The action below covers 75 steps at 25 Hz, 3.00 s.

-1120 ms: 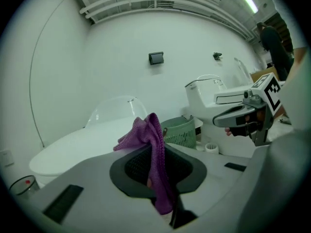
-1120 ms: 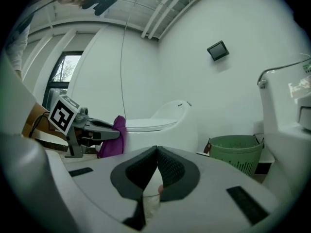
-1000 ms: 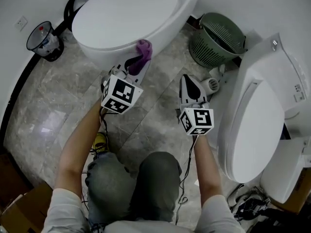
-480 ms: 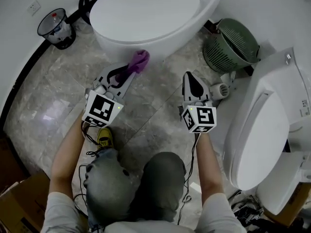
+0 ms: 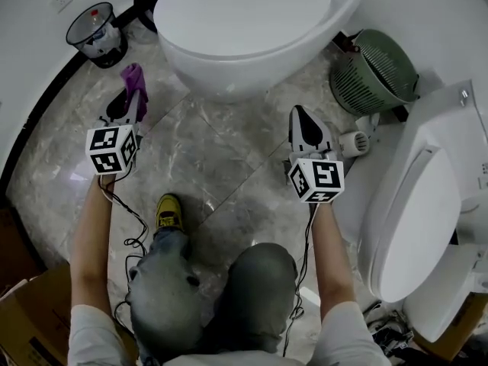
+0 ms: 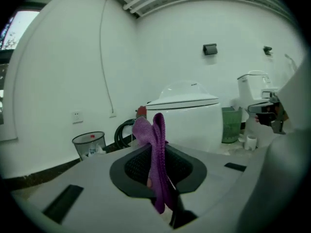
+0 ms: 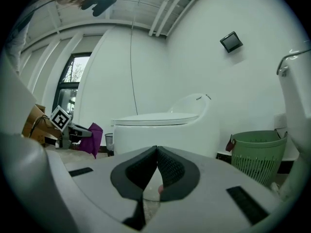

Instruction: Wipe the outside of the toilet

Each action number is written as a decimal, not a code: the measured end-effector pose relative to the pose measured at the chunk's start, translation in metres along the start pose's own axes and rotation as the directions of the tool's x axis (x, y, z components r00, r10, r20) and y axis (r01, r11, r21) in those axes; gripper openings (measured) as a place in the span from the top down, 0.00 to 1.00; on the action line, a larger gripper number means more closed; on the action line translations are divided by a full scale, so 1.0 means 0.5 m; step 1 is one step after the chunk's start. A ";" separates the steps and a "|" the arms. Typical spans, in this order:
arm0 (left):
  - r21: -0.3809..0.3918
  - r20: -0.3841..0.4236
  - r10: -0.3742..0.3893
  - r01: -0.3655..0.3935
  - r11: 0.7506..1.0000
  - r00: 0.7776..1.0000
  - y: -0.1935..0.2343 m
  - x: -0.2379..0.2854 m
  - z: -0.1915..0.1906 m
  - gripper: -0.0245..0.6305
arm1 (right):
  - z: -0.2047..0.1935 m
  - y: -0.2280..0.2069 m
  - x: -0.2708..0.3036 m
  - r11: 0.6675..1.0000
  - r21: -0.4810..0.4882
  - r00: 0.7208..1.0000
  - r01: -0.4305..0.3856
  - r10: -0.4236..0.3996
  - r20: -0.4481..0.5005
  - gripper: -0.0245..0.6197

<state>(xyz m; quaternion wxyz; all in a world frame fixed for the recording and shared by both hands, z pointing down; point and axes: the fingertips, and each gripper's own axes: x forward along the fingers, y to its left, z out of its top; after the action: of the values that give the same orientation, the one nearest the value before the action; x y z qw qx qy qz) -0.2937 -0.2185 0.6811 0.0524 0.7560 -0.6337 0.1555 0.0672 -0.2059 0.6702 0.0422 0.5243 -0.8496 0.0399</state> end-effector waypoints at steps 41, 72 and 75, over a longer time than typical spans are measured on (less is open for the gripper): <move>0.160 0.022 -0.337 0.329 0.931 0.941 -0.424 0.117 0.035 0.86 | -0.009 -0.039 -0.110 0.997 -0.059 0.999 0.053 -0.053 -0.004 0.95; 0.323 -0.202 -0.632 0.660 0.678 0.748 -0.607 0.117 -0.058 0.86 | -0.082 -0.067 -0.072 0.996 -0.060 0.996 0.060 -0.064 -0.069 0.95; 0.294 -0.213 -0.575 0.613 0.734 0.790 -0.519 0.101 -0.084 0.86 | -0.084 -0.032 -0.054 0.998 -0.051 0.997 0.030 -0.033 -0.066 0.95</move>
<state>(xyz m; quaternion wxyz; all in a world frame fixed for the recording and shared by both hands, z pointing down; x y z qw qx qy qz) -0.0404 -0.2051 0.7666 -0.0010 0.9060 -0.3172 0.2802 0.0951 -0.1844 0.7094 0.0844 0.5347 -0.8401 0.0355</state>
